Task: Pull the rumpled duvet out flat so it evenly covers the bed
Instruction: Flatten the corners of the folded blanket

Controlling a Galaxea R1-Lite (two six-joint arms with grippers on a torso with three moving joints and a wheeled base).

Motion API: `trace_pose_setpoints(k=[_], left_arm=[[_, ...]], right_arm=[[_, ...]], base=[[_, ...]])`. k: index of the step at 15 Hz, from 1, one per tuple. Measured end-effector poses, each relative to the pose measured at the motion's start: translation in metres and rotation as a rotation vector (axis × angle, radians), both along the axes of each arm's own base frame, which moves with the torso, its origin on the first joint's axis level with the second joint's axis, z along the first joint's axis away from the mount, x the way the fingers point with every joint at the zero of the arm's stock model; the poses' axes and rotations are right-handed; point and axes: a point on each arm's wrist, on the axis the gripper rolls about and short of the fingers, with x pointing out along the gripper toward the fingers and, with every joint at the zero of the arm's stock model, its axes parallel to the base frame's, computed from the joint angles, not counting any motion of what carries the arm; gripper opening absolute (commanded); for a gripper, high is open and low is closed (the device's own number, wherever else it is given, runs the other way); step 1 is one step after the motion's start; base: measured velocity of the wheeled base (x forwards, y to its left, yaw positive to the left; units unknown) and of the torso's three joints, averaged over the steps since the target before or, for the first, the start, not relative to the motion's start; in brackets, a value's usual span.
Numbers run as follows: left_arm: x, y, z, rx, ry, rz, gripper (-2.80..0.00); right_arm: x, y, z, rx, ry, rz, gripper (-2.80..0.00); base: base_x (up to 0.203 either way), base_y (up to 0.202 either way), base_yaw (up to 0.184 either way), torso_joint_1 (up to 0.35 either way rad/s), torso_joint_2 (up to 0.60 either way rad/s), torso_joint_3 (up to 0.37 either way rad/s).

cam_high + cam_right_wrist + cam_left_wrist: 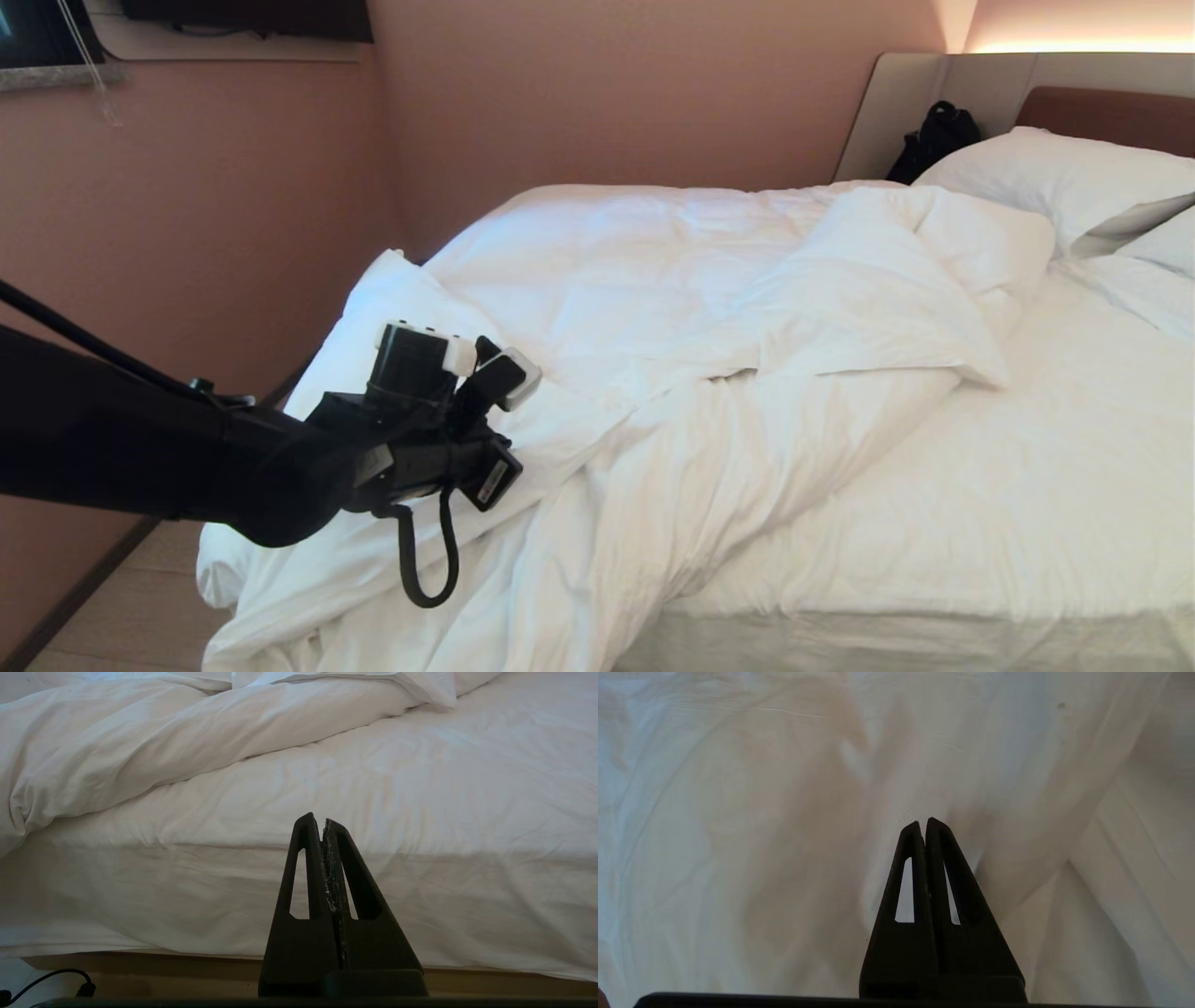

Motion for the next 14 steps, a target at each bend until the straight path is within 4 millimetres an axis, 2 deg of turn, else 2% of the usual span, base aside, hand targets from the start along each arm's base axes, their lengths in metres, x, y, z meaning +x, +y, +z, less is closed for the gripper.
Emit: trace_pose_setpoints(k=[4,5,8,12,14], left_arm=[[-0.022,0.002,0.011,0.004,-0.020,-0.041,-2.80],[-0.030,0.002,0.014,0.013,-0.031,-0.065,0.00],[-0.049,0.004,0.021,0.003,-0.037,-0.185,0.00],[-0.056,0.007,0.028,0.050,-0.083,-0.245,0.00],[-0.054,0.005,0.030,0.071,-0.103,-0.262,0.00]], right_arm=[[0.000,0.000,0.000,0.000,0.000,0.000,-2.80],[0.000,0.000,0.000,0.000,-0.001,0.000,-2.80],[0.000,0.000,0.000,0.000,0.000,0.000,-2.80],[0.000,0.000,0.000,0.000,0.000,0.001,-2.80],[0.000,0.000,0.000,0.000,0.000,0.000,-2.80]], base=[[0.000,0.000,0.000,0.000,0.00,0.000],[0.000,0.000,0.000,0.000,0.00,0.000],[0.000,0.000,0.000,0.000,0.00,0.000],[0.000,0.000,0.000,0.000,0.00,0.000],[0.000,0.000,0.000,0.000,0.00,0.000]])
